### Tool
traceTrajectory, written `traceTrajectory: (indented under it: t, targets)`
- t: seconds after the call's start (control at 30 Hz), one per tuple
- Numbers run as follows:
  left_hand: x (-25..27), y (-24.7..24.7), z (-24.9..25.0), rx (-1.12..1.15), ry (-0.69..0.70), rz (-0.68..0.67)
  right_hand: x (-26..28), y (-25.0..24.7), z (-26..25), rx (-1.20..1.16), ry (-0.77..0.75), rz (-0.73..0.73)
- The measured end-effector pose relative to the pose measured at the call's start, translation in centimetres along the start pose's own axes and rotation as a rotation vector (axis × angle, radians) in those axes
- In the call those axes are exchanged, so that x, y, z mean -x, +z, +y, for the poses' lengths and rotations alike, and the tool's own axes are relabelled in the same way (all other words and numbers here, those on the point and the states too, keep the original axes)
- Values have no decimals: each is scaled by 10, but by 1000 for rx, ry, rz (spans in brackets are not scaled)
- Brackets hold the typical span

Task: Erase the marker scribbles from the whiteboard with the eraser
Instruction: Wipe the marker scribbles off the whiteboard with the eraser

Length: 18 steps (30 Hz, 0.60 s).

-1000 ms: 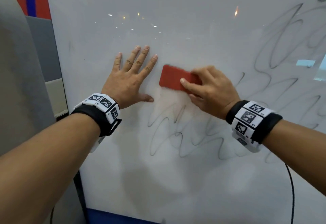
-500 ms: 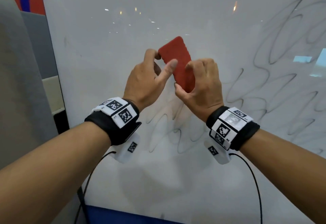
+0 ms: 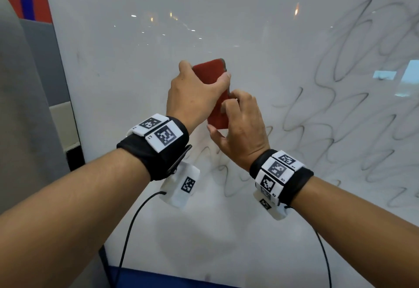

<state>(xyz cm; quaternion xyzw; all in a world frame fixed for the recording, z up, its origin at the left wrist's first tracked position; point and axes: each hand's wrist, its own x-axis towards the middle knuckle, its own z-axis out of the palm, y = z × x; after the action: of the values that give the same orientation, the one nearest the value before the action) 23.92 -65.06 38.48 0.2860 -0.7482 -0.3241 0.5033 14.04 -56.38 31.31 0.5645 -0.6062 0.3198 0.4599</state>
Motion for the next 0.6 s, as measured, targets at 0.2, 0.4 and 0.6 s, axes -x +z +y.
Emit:
traceTrajectory:
  t: [0.2, 0.4, 0.6]
  targets:
    - [2, -15, -11, -542, 445, 62, -6, -37, 47, 155, -144, -66]
    - [-3, -5, -50, -846, 801, 127, -10, -70, 98, 469, -153, -187]
    - [-7, 7, -70, -853, 914, 157, -3, -72, 103, 531, -143, -262]
